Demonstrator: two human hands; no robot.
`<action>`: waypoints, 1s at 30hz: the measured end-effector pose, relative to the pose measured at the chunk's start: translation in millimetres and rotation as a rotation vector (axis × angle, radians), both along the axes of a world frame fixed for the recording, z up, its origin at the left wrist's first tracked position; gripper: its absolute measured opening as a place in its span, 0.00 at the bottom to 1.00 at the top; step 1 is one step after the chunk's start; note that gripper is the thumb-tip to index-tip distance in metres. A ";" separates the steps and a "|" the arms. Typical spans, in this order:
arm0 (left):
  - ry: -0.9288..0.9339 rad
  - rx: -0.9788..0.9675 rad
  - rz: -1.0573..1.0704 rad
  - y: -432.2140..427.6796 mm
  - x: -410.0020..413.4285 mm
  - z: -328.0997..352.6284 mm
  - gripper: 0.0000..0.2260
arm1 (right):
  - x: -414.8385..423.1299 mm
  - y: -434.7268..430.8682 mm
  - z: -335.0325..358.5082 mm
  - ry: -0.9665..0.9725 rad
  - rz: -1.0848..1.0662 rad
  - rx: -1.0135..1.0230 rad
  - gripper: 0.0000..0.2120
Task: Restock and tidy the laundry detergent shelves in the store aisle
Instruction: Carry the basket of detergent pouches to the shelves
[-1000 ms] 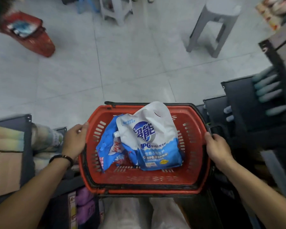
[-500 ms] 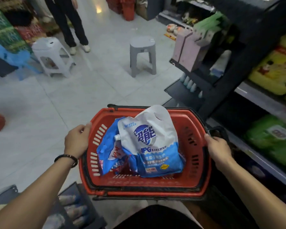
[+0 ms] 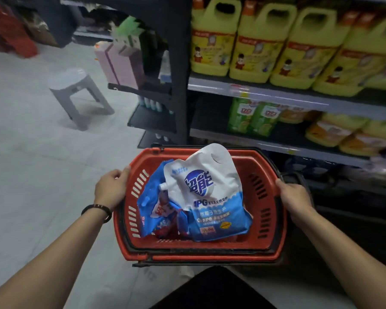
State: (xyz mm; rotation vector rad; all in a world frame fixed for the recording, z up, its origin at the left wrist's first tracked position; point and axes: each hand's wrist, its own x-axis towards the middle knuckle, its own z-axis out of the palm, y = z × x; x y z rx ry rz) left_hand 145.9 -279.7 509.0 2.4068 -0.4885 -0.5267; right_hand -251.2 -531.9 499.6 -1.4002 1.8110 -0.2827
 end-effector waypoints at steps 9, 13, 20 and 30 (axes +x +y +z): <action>-0.048 -0.006 -0.312 -134.3 -133.0 9.3 0.31 | -194.2 -19.4 -10.8 -0.002 -0.310 -0.034 0.27; -0.027 -0.032 -0.356 -178.9 -220.4 9.3 0.31 | -291.0 -33.9 -16.3 -0.037 -0.395 -0.041 0.26; 0.061 -0.042 -0.414 -242.2 -384.4 9.4 0.28 | -453.9 -50.1 -9.3 -0.030 -0.490 -0.045 0.26; 0.184 -0.025 -0.661 -348.7 -556.3 -2.1 0.29 | -624.6 -14.9 8.9 0.021 -0.792 -0.092 0.29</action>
